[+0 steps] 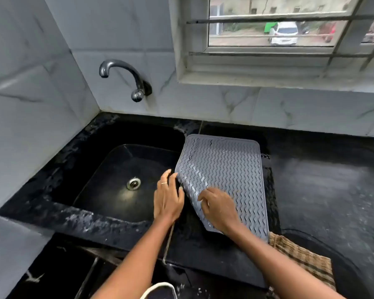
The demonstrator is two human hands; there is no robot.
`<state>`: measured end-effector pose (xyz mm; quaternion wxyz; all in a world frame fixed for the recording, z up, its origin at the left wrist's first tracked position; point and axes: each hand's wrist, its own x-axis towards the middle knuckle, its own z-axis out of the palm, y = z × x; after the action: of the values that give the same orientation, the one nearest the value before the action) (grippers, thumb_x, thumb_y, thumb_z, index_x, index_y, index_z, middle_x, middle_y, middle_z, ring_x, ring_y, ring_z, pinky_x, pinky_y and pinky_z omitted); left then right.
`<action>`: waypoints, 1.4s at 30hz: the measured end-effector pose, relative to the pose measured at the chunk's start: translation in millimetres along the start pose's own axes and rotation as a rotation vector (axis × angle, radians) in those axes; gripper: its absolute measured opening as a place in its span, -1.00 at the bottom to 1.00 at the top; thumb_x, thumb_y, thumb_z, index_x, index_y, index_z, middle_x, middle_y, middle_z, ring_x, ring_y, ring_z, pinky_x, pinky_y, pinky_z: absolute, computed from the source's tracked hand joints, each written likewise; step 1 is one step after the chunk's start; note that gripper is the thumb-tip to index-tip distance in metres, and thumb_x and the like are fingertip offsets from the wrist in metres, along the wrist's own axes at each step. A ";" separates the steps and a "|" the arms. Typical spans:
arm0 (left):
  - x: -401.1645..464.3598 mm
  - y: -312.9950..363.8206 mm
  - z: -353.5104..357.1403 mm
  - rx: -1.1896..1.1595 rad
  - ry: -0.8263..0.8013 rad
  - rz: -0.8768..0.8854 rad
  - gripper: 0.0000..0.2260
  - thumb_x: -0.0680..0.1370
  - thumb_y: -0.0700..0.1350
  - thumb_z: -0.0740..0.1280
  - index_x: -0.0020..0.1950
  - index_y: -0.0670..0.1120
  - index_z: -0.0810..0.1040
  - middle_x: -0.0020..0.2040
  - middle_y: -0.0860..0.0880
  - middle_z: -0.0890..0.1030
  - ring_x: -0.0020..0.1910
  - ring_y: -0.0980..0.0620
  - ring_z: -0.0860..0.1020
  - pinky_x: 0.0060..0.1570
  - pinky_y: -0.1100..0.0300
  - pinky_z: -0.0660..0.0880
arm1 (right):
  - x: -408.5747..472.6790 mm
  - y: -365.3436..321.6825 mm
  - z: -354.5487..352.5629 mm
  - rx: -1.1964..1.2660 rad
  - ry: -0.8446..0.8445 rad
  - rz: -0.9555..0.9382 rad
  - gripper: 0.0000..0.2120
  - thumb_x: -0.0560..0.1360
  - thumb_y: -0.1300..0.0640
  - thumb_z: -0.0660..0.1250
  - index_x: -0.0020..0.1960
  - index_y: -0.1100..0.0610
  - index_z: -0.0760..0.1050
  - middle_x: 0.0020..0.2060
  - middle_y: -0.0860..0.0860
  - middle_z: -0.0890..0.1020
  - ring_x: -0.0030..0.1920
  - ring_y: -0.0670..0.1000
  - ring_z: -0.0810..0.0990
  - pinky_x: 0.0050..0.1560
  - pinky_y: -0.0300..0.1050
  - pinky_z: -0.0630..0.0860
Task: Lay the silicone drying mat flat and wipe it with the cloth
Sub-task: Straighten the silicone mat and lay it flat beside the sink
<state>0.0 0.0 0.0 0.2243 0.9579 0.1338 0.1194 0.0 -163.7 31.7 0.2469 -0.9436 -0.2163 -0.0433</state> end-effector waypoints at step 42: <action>69.2 86.5 -15.9 -0.101 -0.496 0.324 -0.71 0.56 0.15 0.26 0.02 -0.03 0.61 -0.01 -0.07 0.66 0.01 -0.06 0.58 -0.15 0.13 0.41 | 23.8 52.1 -37.2 0.218 0.003 0.266 -0.41 0.42 0.32 0.23 0.35 -0.14 0.36 0.07 0.02 0.60 0.02 0.11 0.59 -0.06 -0.01 0.52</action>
<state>77.7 -46.9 65.5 0.2756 0.9543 -0.0860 -0.0775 44.8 -213.5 45.4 0.3519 -0.9314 -0.0925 0.0122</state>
